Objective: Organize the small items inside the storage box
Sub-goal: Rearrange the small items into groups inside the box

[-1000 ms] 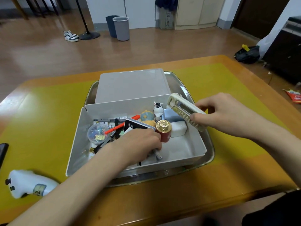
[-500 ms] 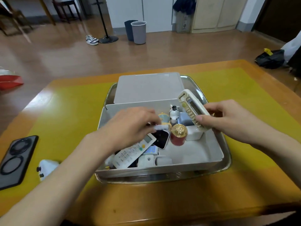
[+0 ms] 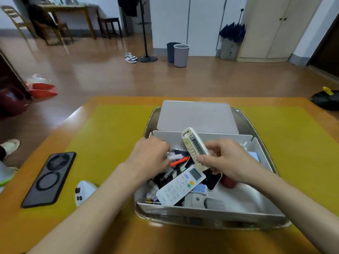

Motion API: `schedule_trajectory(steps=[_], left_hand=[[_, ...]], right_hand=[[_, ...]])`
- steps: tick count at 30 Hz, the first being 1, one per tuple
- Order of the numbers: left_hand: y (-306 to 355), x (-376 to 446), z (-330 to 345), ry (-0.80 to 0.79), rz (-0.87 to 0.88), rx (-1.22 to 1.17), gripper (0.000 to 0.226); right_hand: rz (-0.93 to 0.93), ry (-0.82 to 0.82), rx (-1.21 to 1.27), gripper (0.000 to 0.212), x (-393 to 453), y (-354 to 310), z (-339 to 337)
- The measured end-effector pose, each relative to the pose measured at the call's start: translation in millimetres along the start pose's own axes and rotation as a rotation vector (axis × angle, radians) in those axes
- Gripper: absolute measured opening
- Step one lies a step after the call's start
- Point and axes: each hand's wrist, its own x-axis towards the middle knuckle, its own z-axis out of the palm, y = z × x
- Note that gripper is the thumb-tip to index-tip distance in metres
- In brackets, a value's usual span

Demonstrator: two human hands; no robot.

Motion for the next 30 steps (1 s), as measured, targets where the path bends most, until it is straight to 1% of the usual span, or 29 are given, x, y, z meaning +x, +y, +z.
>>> schedule_trajectory(steps=[2,4,5,6,7,9,10,11,12,14,17,19,21,24,25,27,28,30], left_hand=[[-8,-5,-4,0.01,0.009,-0.036,0.025],[-14,-12,-6,0.022,0.045,-0.041,0.028],[-17,-15,-5,0.026,0.064,-0.035,0.031],[-19,-19,-3,0.025,0.082,-0.03,0.035],[-21,-22,0,0.016,0.1,-0.028,0.039],[-24,-26,4,-0.013,0.126,-0.031,0.046],[-24,-27,6,-0.02,0.133,-0.033,0.05],[-23,-27,8,-0.02,0.134,-0.034,0.053],[-23,-27,8,-0.016,0.132,-0.032,0.055],[-21,-27,9,-0.013,0.128,-0.027,0.056],[-19,-27,6,-0.034,0.122,-0.02,0.055],[-14,-28,2,-0.022,0.124,-0.023,0.049],[-7,-30,-3,0.027,0.144,-0.044,0.039],[8,-35,-12,0.062,0.185,-0.121,0.029],[13,-38,-14,0.053,0.209,-0.128,0.031],[23,-42,-12,0.008,0.24,-0.113,0.042],[26,-43,-9,-0.022,0.237,-0.102,0.05],[30,-44,-3,-0.073,0.216,-0.073,0.061]], right_hand=[[0.025,-0.051,0.131,0.021,7,-5,8],[0.07,-0.087,0.313,0.032,12,-9,12],[0.071,-0.071,0.342,0.035,14,-9,13],[0.048,-0.033,0.298,0.033,14,-8,11],[0.014,0.02,0.17,0.028,14,-6,8],[-0.054,0.076,-0.251,0.019,11,0,-2],[-0.07,0.072,-0.461,0.018,8,2,-6],[-0.068,0.058,-0.605,0.017,4,4,-7],[-0.06,0.038,-0.677,0.019,2,4,-6],[-0.078,-0.003,-0.707,0.023,0,4,2],[-0.123,0.029,-0.777,0.022,3,3,14],[-0.099,0.052,-0.807,0.03,5,5,15],[-0.067,0.07,-0.832,0.037,4,6,16],[-0.116,0.08,-0.937,0.043,0,8,23],[-0.136,0.083,-0.957,0.044,-1,9,26],[-0.139,0.097,-0.923,0.047,0,8,29],[-0.131,0.109,-0.875,0.044,1,7,29],[-0.117,0.132,-0.778,0.032,1,3,24]])
